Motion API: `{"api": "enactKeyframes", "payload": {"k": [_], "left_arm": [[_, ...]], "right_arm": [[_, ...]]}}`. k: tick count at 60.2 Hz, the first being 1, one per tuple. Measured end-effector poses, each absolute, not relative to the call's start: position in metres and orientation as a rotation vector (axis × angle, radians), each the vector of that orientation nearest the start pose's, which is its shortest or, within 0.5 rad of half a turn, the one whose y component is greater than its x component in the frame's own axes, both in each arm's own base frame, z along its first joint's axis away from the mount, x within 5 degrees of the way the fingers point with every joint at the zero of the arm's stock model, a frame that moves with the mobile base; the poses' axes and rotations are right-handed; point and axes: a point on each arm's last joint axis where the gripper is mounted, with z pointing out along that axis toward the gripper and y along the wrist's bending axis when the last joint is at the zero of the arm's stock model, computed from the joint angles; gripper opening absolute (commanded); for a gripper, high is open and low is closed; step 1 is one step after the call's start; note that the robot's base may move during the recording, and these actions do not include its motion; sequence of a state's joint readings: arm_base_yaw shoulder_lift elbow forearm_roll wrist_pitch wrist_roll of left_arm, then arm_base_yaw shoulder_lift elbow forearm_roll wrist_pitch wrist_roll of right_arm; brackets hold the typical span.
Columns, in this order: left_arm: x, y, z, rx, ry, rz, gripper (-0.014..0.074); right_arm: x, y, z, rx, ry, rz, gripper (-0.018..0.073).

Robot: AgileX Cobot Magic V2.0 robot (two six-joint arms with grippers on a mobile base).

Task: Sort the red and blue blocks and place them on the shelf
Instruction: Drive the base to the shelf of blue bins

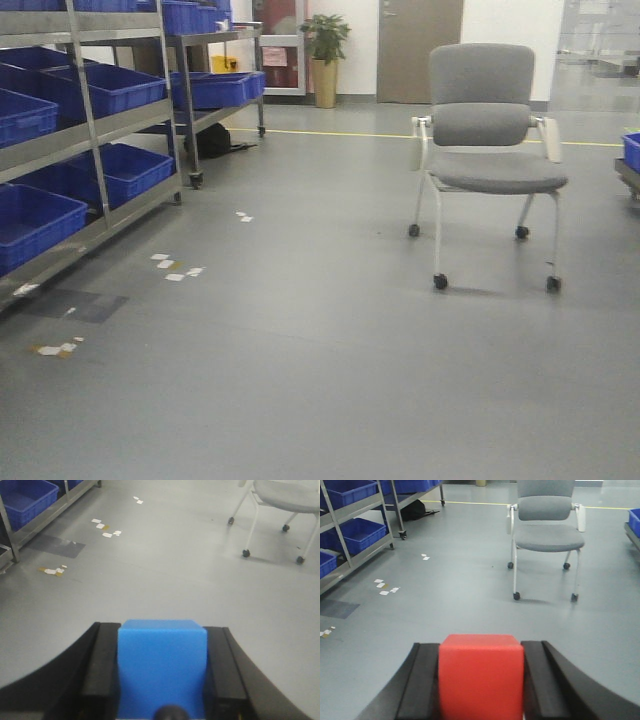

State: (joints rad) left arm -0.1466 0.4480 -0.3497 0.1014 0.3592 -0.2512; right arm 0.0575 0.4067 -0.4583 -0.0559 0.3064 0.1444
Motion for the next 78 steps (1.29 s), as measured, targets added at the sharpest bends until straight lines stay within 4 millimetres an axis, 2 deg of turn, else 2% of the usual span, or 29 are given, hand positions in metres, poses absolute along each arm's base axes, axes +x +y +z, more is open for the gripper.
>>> {"api": "enactKeyframes", "payload": {"k": [78], "left_arm": [[0.0974,-0.0112,0.2665,-0.034,1.943,-0.168,0.0128]], "right_arm": [[0.0908,0.0037,0.3113,0.042,1.740,0.094,0.0059]]}}
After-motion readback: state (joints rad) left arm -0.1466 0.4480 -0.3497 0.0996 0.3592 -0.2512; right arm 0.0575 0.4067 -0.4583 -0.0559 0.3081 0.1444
